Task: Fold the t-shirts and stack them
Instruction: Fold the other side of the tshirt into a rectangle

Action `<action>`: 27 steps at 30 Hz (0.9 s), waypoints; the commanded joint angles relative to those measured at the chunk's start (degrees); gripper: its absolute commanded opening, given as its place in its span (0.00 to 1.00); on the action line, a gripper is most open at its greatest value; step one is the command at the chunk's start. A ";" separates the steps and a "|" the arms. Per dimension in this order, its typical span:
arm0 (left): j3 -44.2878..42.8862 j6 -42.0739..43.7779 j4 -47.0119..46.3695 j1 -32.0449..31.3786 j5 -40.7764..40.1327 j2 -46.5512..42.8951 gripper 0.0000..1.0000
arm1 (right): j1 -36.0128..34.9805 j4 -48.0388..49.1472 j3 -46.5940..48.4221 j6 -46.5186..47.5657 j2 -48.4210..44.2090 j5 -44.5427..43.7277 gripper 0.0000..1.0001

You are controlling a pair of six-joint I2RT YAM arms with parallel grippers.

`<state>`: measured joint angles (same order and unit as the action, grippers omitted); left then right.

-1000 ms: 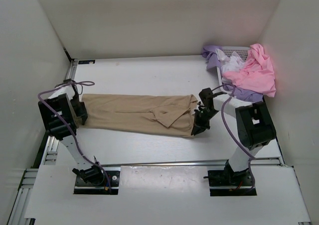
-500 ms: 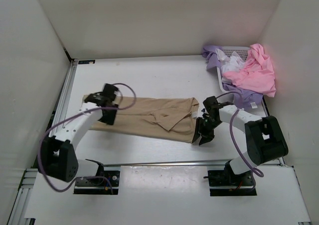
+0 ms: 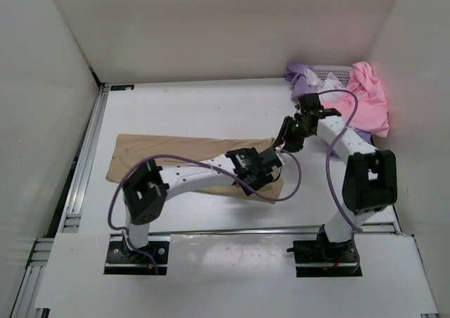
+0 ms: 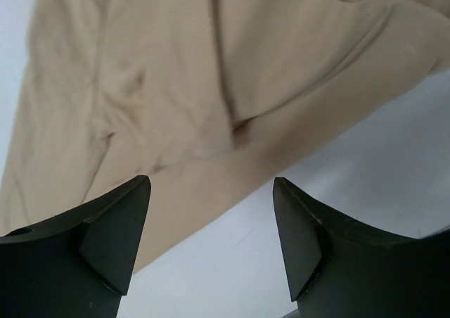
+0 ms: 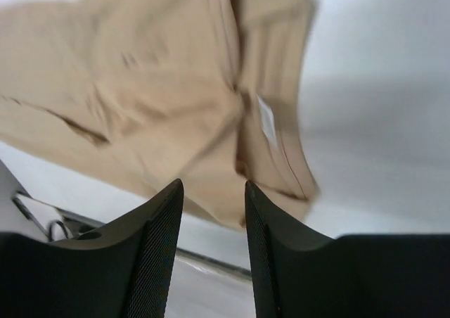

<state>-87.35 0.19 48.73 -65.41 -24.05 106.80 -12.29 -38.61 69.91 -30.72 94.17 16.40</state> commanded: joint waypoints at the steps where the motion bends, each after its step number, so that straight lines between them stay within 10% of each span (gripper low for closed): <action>1: -1.33 -0.19 -2.14 -0.42 1.03 3.13 0.81 | -0.01 -0.94 4.96 -4.42 6.01 -0.23 0.46; 11: -1.95 -0.19 -3.29 0.10 -2.40 8.50 0.81 | -3.35 -2.35 7.52 -7.34 11.30 -1.64 0.50; 23: -0.89 -0.19 -2.15 1.16 -5.74 8.51 0.42 | -6.07 -0.15 5.15 -8.57 13.14 -3.48 0.44; 27: -1.68 -0.19 1.53 1.16 -2.06 8.51 0.54 | -6.07 0.38 5.15 -8.57 13.14 -4.01 0.41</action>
<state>-87.53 0.19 47.70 -64.34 -27.62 116.11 -18.39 -38.87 75.20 -38.79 107.00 13.39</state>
